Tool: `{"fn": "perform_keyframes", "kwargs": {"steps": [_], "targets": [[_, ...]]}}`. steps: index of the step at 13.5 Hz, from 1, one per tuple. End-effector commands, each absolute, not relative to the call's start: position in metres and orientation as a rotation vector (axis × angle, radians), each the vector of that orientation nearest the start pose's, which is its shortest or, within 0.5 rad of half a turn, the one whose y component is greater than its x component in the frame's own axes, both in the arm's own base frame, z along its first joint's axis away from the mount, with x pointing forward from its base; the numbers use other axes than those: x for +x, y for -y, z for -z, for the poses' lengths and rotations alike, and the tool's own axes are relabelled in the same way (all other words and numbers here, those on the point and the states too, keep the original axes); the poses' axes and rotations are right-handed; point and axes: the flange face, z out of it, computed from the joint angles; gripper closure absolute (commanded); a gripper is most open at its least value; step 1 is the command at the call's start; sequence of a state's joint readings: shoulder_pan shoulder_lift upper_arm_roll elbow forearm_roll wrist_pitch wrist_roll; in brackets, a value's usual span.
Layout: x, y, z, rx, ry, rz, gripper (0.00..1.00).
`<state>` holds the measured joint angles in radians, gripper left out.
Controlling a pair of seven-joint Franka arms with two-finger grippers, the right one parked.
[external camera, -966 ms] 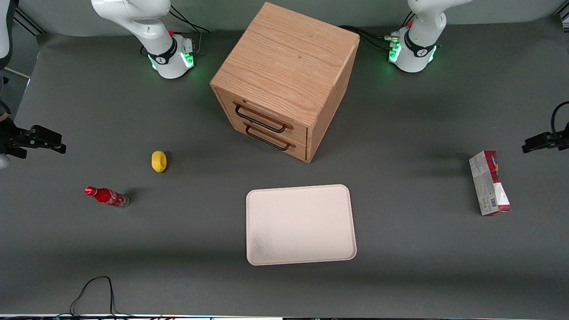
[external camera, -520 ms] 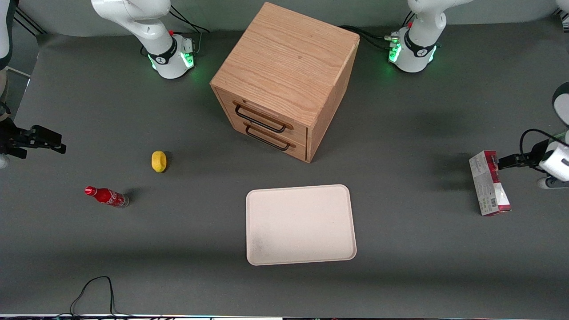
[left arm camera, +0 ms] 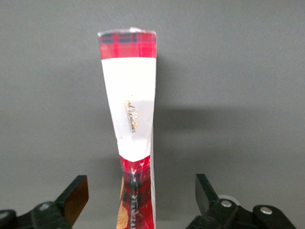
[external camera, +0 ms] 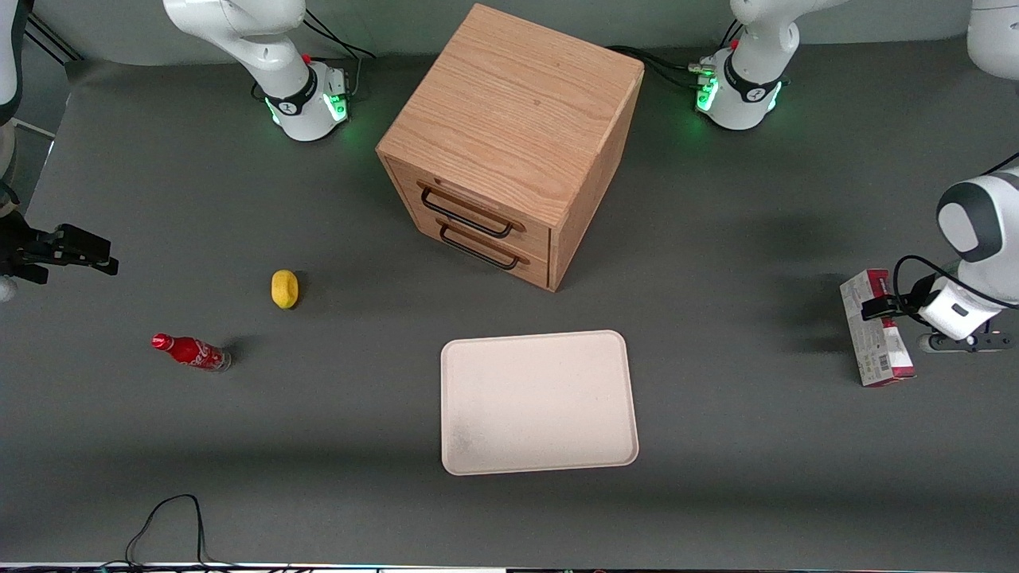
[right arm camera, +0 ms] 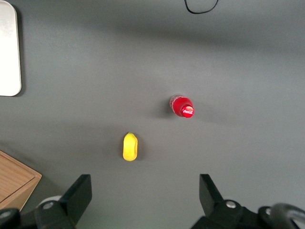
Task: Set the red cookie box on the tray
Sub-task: 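Lower the open left gripper onto the red-and-white cookie box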
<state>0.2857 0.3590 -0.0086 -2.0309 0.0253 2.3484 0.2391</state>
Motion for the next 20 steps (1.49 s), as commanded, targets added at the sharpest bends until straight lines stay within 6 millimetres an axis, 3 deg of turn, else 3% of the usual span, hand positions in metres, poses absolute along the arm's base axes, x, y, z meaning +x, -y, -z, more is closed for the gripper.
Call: {"fn": "perform_keyframes", "kwargs": {"steps": [1, 5, 6, 9, 11, 12, 16, 18, 20], "targets": [[0.57, -0.162, -0.256, -3.14, 0.007, -0.068, 0.0], [0.569, -0.163, -0.244, -3.145, 0.016, -0.095, 0.01], [0.569, -0.163, -0.244, -3.145, 0.016, -0.095, 0.09], [0.572, -0.163, -0.248, -3.145, 0.019, -0.095, 0.66], [0.574, -0.166, -0.252, -3.144, 0.019, -0.091, 0.91], [0.575, -0.166, -0.254, -3.143, 0.016, -0.086, 0.97], [0.576, -0.169, -0.261, -3.14, 0.021, -0.07, 1.0], [0.582, -0.173, -0.295, -3.139, 0.012, -0.09, 1.0], [0.587, -0.176, -0.355, -3.147, -0.067, -0.157, 1.0]]}}
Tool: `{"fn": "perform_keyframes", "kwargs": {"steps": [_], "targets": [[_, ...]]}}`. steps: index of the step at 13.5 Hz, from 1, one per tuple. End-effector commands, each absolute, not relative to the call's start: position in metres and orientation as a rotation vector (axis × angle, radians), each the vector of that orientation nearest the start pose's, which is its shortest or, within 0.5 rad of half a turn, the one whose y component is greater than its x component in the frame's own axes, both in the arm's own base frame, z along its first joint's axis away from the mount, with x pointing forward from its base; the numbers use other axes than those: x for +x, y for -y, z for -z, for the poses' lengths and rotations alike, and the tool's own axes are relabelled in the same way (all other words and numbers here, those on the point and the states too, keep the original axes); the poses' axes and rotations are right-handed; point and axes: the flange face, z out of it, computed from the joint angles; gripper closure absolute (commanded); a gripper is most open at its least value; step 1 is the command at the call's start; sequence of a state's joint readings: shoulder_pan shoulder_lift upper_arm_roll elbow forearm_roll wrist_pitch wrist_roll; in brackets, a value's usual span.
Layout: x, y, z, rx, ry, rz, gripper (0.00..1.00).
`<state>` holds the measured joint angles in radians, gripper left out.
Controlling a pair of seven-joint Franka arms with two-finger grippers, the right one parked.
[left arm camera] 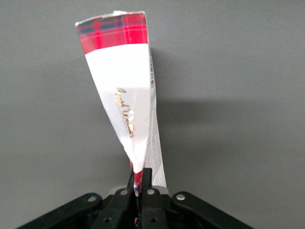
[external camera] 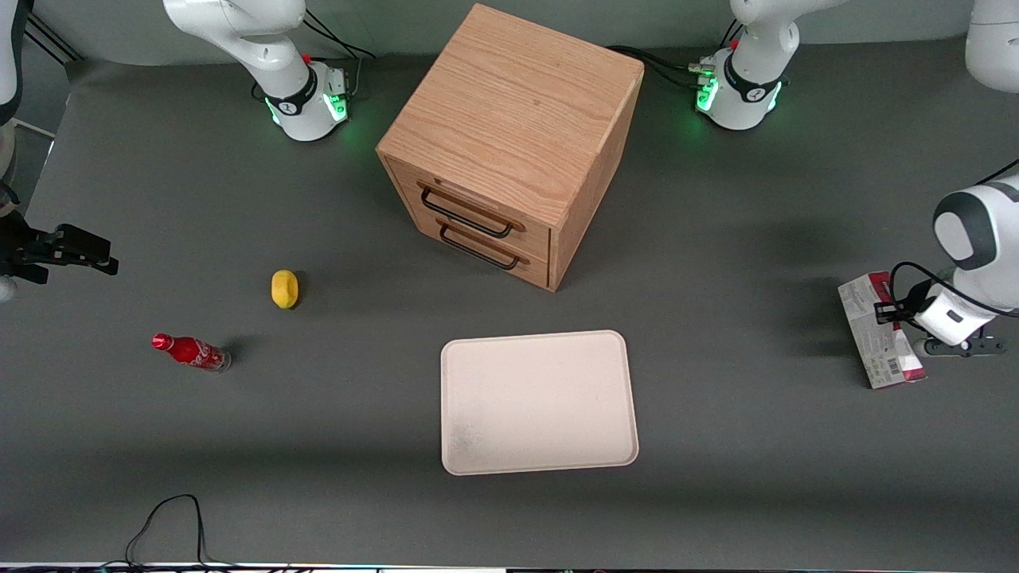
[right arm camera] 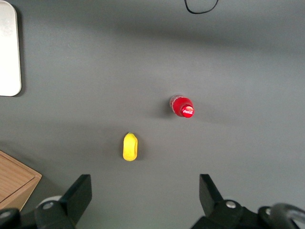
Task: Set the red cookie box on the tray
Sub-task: 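Close the left gripper on the box end and lift it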
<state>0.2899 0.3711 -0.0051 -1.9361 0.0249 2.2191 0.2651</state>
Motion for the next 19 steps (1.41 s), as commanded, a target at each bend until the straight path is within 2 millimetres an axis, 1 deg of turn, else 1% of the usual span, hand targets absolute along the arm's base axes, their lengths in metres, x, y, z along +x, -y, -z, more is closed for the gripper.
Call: {"fn": "perform_keyframes", "kwargs": {"steps": [1, 3, 4, 6, 7, 8, 9, 10, 11, 12, 13, 14, 16, 17, 18, 19], "targets": [[0.586, -0.176, -0.387, -3.15, -0.096, -0.178, 1.0], [0.575, -0.172, -0.452, -3.145, -0.168, -0.197, 1.0], [0.569, -0.17, -0.479, -3.144, -0.207, -0.212, 1.0], [0.559, -0.168, -0.526, -3.147, -0.204, -0.233, 1.0], [0.557, -0.168, -0.543, -3.148, -0.2, -0.243, 1.0], [0.555, -0.168, -0.556, -3.148, -0.195, -0.24, 1.0], [0.556, -0.168, -0.564, -3.146, -0.185, -0.229, 1.0], [0.556, -0.168, -0.568, -3.145, -0.175, -0.217, 1.0], [0.559, -0.166, -0.568, -3.143, -0.173, -0.208, 1.0], [0.563, -0.157, -0.565, -3.145, -0.175, -0.204, 1.0], [0.568, -0.148, -0.566, -3.151, -0.13, -0.191, 1.0], [0.574, -0.131, -0.569, -3.15, -0.102, -0.179, 1.0], [0.596, -0.077, -0.572, -3.144, -0.094, -0.154, 1.0], [0.604, -0.047, -0.574, -3.14, -0.051, -0.142, 1.0], [0.612, -0.009, -0.571, -3.137, 0.003, -0.142, 1.0], [0.619, 0.024, -0.569, -3.132, 0.056, -0.134, 1.0]]}}
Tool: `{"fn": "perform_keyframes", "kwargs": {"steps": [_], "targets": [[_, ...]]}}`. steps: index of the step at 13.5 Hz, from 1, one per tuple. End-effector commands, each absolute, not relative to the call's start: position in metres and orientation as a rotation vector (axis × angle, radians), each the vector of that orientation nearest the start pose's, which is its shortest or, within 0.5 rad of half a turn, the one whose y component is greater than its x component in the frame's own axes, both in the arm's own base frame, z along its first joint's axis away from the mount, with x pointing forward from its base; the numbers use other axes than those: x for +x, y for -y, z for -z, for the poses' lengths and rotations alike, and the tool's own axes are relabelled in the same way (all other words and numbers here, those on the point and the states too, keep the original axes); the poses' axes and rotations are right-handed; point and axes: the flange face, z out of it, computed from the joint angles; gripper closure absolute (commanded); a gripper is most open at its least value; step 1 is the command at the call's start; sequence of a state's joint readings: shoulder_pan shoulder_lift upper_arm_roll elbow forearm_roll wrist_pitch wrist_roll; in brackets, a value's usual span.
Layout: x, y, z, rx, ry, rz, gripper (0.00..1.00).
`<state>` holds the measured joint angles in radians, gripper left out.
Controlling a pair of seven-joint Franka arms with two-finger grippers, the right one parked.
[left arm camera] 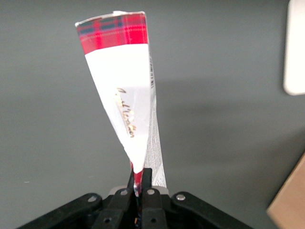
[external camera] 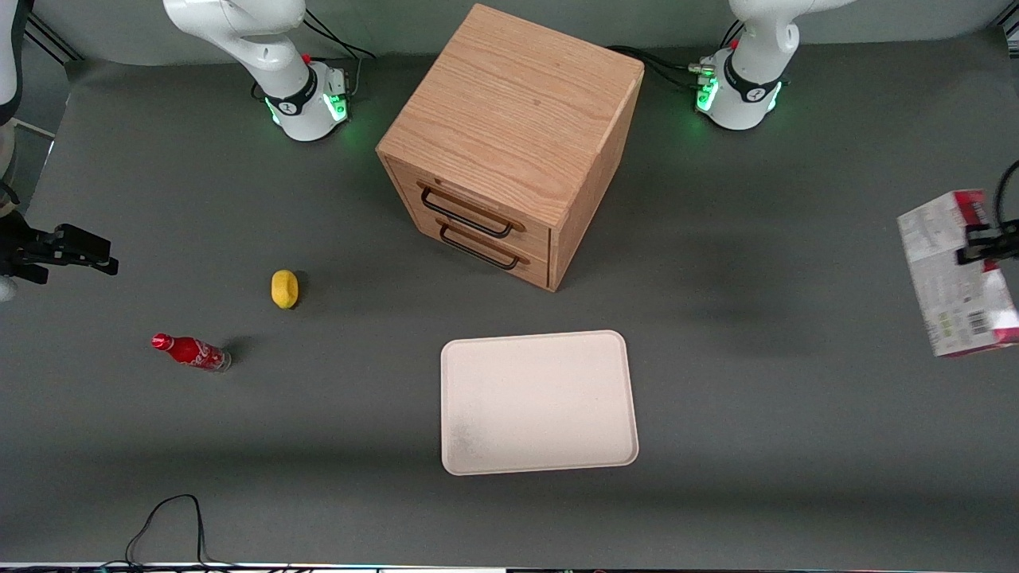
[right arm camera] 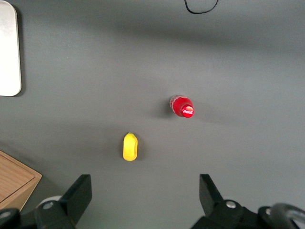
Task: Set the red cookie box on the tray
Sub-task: 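Carry the held cookie box over to the white tray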
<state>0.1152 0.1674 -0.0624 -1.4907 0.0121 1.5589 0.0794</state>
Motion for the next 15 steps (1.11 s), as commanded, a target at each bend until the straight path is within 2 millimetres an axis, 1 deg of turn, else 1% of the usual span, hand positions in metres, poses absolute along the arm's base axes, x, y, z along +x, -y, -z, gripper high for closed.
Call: {"fn": "perform_keyframes", "kwargs": {"steps": [1, 3, 5, 7, 8, 10, 11, 12, 13, 15], "targets": [[0.628, 0.056, -0.569, -3.13, 0.098, -0.114, 1.0], [0.646, 0.125, -0.565, -3.133, 0.162, -0.08, 1.0], [0.66, 0.199, -0.553, -3.144, 0.147, -0.043, 1.0], [0.668, 0.26, -0.536, -3.158, 0.161, -0.003, 1.0], [0.67, 0.282, -0.531, -3.169, 0.172, 0.025, 1.0], [0.668, 0.321, -0.52, -3.194, 0.165, 0.101, 1.0], [0.666, 0.332, -0.518, -3.199, 0.163, 0.121, 1.0], [0.666, 0.337, -0.514, -3.201, 0.152, 0.123, 1.0], [0.67, 0.339, -0.507, -3.208, 0.152, 0.142, 1.0], [0.677, 0.346, -0.466, -3.196, 0.141, 0.117, 1.0]]}}
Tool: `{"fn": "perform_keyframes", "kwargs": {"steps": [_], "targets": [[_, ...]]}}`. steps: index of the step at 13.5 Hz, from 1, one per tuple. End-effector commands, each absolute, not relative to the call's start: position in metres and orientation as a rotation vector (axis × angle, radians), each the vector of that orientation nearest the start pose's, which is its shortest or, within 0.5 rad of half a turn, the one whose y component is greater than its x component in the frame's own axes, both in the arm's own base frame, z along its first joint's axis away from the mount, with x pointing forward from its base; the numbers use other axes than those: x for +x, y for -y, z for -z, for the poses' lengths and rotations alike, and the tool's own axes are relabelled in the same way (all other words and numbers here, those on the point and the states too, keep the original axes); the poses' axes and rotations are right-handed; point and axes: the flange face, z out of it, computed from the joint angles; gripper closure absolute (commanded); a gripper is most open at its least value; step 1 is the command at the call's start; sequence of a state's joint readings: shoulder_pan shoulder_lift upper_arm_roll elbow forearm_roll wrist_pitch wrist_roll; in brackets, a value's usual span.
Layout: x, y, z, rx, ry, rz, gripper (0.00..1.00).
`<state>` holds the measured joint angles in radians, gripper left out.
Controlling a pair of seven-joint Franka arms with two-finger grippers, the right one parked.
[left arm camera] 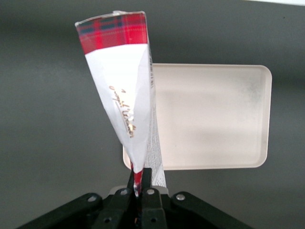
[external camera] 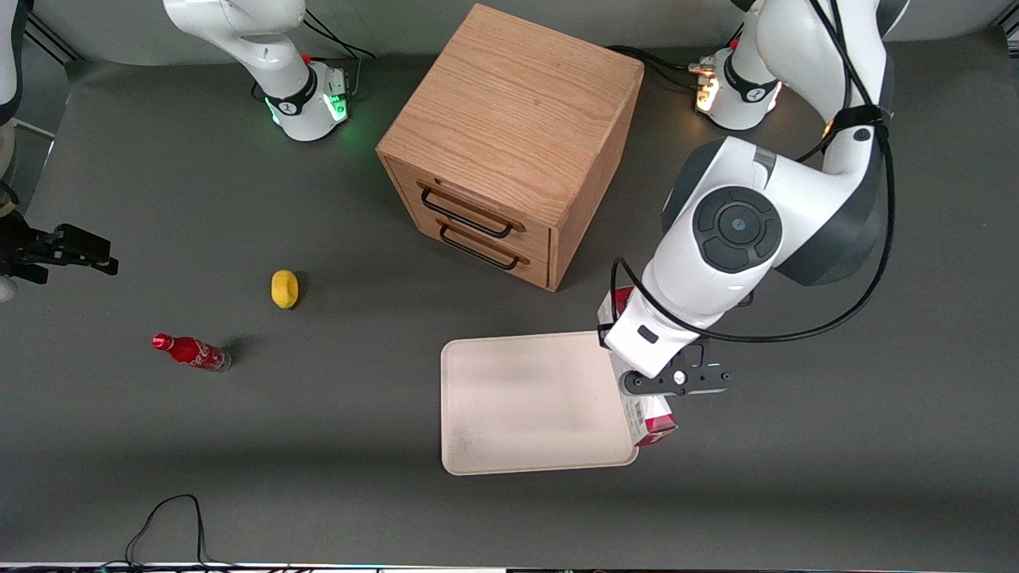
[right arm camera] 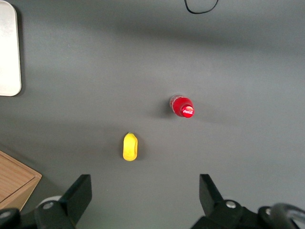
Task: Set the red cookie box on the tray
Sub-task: 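Carry the held cookie box over to the white tray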
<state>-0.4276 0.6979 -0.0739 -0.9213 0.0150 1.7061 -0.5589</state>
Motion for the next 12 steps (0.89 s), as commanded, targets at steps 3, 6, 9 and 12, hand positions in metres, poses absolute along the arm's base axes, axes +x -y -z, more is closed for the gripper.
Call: {"fn": "perform_keyframes", "kwargs": {"steps": [3, 6, 9, 12], "targets": [[0.684, 0.346, -0.397, -3.16, 0.091, 0.07, 1.0], [0.689, 0.345, -0.342, -3.151, 0.006, 0.04, 1.0], [0.689, 0.345, -0.309, -3.137, -0.074, -0.017, 1.0], [0.687, 0.352, -0.277, -3.14, -0.076, -0.025, 1.0]]}}
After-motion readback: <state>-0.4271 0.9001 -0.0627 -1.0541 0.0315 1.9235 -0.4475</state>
